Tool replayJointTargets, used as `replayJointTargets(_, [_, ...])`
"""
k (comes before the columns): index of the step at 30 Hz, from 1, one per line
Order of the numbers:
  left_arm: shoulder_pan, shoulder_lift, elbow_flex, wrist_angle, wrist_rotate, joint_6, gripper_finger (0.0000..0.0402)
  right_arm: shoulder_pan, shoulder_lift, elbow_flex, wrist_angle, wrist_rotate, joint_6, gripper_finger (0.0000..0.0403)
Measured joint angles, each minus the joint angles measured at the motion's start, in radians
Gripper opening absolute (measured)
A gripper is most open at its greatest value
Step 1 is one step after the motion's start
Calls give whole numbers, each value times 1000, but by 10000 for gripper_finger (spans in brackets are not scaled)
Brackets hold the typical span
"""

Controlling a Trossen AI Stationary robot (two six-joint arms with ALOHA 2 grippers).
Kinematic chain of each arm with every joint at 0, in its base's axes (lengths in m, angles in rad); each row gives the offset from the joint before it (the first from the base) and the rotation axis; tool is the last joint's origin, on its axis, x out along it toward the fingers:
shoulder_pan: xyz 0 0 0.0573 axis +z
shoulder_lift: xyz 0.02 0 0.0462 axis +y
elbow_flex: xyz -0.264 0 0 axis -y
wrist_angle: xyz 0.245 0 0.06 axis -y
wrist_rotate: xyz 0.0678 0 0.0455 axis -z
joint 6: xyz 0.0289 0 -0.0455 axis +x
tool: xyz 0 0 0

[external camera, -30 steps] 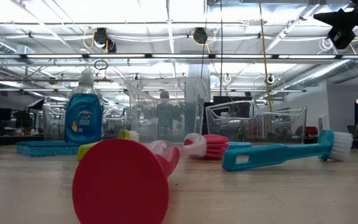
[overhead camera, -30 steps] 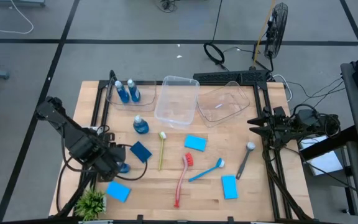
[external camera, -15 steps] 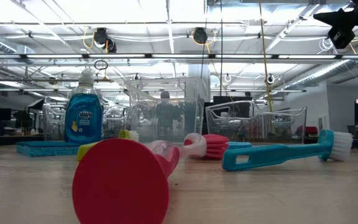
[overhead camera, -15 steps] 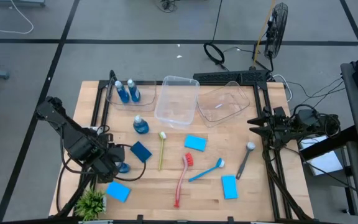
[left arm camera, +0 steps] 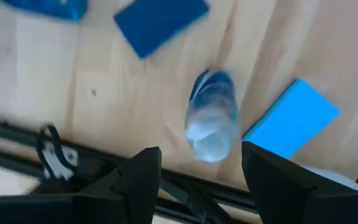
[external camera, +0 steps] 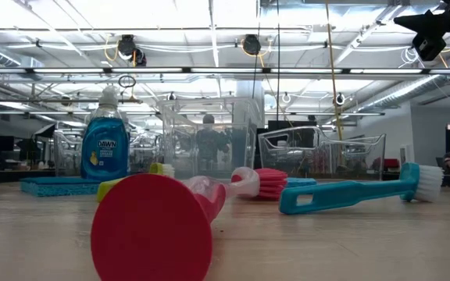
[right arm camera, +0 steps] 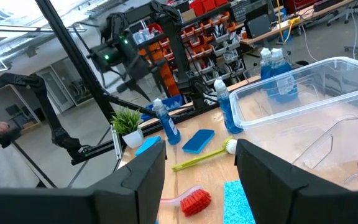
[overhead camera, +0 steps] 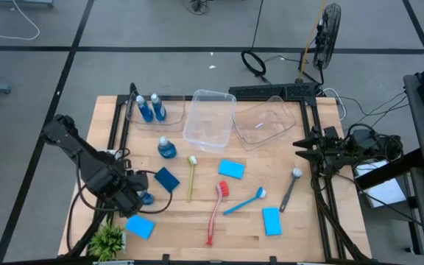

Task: Pick & Place Kitchen Sink Supplies
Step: Put the dish soap into the left transparent bin

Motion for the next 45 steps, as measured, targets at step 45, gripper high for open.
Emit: replayJointTargets(45, [-1,-1,-164,182,-10,-66,223,0,0,0,1,1,0,183])
